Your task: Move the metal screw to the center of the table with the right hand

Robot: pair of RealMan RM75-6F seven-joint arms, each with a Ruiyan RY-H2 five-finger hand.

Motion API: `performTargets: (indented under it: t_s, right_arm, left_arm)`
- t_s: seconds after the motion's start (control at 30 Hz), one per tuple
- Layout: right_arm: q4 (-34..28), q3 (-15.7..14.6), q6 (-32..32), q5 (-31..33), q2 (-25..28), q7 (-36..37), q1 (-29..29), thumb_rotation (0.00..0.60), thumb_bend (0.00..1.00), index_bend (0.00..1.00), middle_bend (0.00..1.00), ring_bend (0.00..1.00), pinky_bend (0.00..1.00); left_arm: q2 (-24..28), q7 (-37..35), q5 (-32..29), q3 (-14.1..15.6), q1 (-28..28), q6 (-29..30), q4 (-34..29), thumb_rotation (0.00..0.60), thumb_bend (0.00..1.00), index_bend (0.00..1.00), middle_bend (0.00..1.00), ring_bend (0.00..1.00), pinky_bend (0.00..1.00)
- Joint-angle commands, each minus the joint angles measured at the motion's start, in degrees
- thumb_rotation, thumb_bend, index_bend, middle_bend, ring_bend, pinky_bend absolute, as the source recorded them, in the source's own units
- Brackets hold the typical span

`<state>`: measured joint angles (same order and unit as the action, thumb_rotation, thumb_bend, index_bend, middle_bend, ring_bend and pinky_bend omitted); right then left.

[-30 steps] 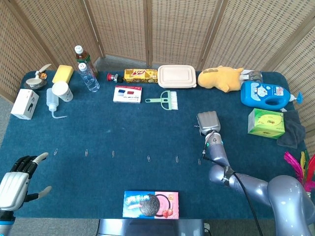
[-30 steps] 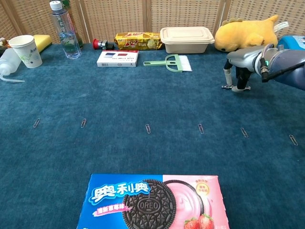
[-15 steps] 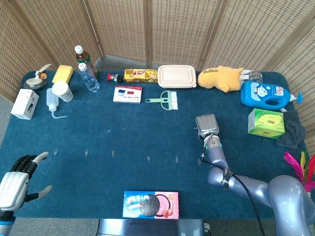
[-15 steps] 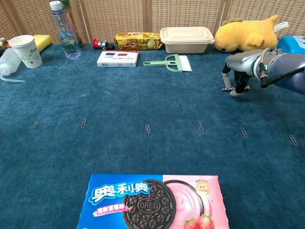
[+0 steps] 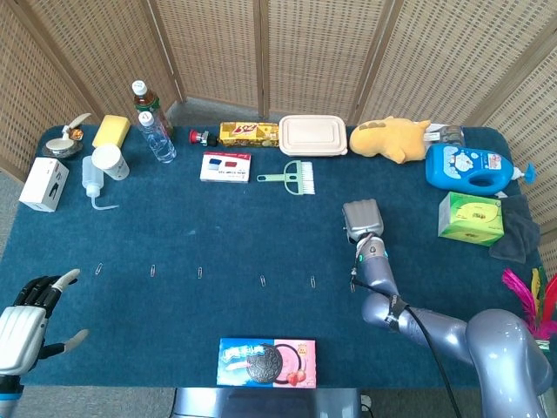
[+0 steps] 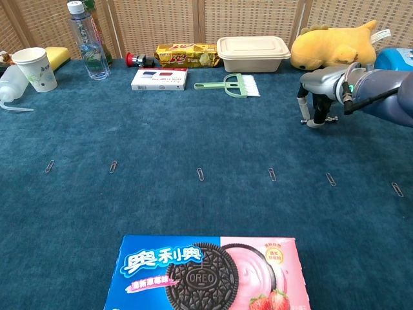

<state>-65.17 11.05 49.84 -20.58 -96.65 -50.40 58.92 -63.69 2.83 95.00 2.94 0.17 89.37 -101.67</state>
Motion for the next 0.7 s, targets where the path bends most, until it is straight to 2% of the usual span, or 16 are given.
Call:
performTargets:
  t_s: [0.03,0.7]
  right_arm:
    - [0.4,0.1,-0.1,0.4,-0.2,-0.3,0.1,0.6,0.37,0.51,0.9,1.0,1.0]
    - [3.1,0.4,-0.6,1.8,-1.7,-1.5,0.6,0.6,0.38,0.6,0.91,1.0,1.0]
  left_arm:
    - [0.0,-0.1,-0.1,0.0,0.0,0.0,0.1,0.6,0.2,0.11,0.25,0.17,0.14]
    - [0.0,0.2,-0.3,-0.1,-0.1,-0.1,0.0,0.6,0.2,0.1,0.25,0.17,0.14]
